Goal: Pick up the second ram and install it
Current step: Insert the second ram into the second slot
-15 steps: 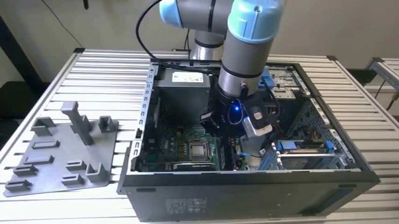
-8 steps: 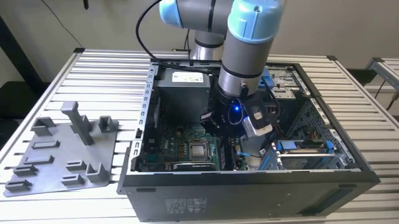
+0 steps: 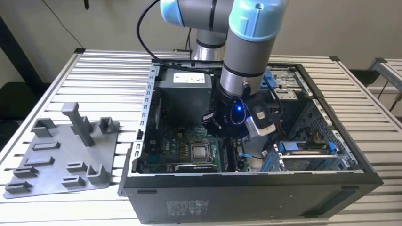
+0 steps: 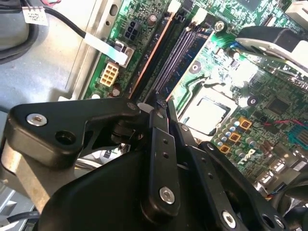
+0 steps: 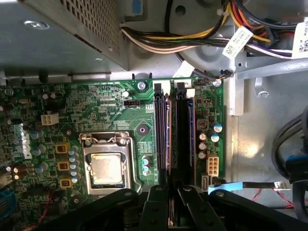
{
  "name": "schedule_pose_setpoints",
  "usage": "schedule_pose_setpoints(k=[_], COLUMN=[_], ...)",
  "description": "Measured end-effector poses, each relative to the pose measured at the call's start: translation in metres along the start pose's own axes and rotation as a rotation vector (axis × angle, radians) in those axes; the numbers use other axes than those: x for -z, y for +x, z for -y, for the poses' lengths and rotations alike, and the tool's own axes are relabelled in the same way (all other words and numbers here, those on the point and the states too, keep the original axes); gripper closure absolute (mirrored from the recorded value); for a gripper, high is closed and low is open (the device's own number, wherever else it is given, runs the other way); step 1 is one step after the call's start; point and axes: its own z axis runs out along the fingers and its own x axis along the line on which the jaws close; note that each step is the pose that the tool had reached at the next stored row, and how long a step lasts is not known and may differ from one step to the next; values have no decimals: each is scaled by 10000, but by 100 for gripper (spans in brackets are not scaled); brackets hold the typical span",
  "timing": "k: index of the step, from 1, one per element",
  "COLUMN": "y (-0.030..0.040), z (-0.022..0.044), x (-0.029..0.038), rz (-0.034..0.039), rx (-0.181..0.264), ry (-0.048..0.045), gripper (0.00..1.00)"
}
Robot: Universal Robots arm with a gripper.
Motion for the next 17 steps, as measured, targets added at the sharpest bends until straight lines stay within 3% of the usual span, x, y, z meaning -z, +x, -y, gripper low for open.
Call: schedule_pose_setpoints(k=[12, 17], y=[0, 1], z=[-1, -1], x=[-2, -4], rz=[25, 33], rx=[287, 439], ry=[-2, -59], gripper=[86, 86])
